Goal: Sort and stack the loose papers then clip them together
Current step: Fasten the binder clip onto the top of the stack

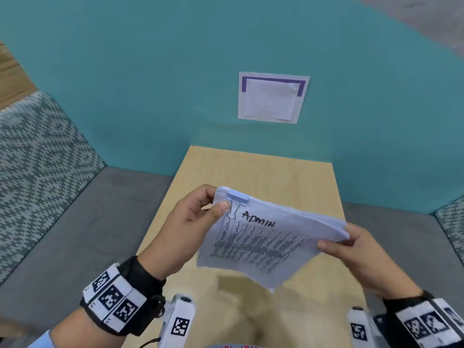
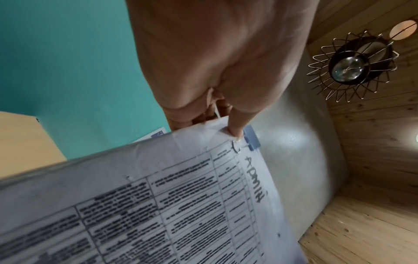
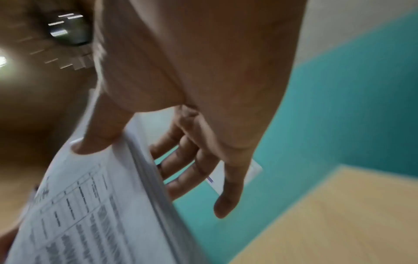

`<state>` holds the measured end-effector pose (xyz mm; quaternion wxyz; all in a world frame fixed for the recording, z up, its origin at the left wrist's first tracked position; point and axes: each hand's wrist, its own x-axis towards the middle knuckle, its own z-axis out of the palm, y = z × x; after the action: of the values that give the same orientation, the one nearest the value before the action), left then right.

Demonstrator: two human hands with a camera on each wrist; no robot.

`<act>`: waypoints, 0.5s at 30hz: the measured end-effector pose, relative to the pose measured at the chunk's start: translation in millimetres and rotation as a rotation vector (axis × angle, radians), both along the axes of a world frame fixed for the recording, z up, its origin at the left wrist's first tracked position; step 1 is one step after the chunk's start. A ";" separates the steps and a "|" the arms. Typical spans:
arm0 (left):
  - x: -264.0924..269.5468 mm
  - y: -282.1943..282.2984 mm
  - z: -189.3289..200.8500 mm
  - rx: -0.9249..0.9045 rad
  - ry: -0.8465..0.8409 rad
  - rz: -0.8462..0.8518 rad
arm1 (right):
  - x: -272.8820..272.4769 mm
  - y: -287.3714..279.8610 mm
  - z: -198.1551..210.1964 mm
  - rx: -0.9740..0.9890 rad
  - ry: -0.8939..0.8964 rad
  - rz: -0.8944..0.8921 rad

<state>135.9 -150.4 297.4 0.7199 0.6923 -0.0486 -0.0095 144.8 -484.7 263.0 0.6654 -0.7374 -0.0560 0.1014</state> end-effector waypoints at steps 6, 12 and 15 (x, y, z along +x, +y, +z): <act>25.4 -11.7 -3.2 -0.197 0.062 0.106 | -9.9 31.1 -59.4 0.016 0.286 0.126; 46.4 1.4 -63.0 -0.087 0.322 0.038 | -18.1 34.6 -95.9 0.210 0.379 -0.070; 27.0 5.5 -126.4 0.105 0.539 -0.180 | -15.4 39.4 -106.9 0.226 0.407 -0.135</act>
<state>162.8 -144.9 171.0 0.6663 0.6941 0.0838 -0.2592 129.4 -445.3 156.1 0.7464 -0.6248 0.1180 0.1964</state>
